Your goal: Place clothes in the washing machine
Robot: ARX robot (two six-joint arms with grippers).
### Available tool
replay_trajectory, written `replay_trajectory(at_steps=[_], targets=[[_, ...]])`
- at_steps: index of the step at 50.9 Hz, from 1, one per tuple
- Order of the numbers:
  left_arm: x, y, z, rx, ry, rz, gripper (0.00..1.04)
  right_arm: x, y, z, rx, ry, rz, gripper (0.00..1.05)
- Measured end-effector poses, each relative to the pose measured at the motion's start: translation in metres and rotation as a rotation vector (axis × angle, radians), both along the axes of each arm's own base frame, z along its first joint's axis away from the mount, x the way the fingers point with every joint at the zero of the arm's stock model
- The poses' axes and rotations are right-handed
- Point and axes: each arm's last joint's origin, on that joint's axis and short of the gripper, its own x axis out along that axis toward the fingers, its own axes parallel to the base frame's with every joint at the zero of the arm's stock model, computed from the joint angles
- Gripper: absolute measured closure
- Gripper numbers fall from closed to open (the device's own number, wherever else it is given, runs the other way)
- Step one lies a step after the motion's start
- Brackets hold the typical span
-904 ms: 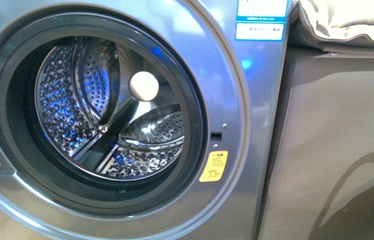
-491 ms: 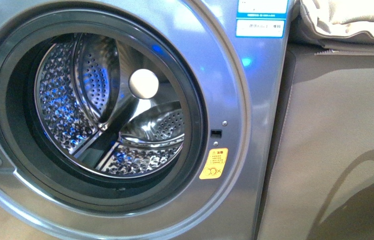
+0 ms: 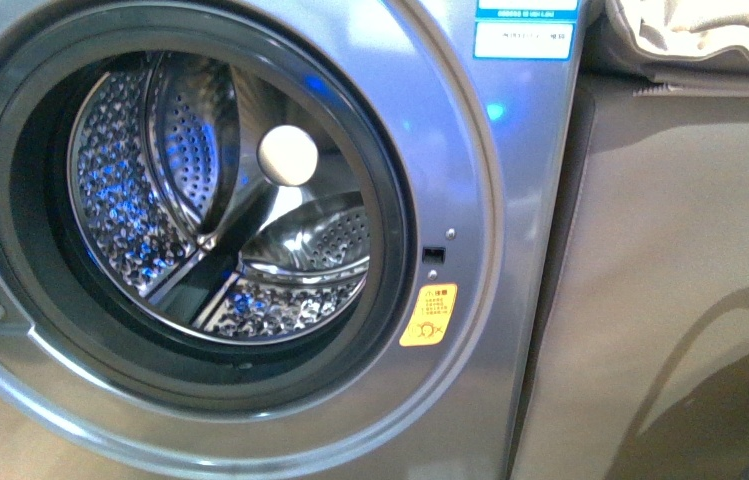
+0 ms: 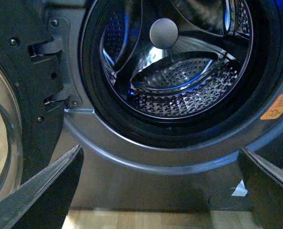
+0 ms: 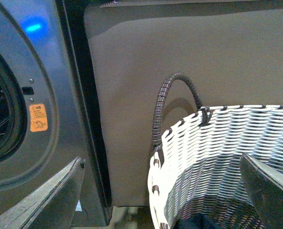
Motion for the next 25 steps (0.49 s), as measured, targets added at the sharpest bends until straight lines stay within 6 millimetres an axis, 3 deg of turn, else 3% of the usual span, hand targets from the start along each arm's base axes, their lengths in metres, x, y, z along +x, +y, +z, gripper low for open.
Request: replay_trajectory(at_steps=[25], targets=[[0.0, 0.0, 0.0, 0.0, 0.0, 0.0, 0.07, 0.0, 0.0, 0.0, 0.0, 0.0, 0.0, 0.07]])
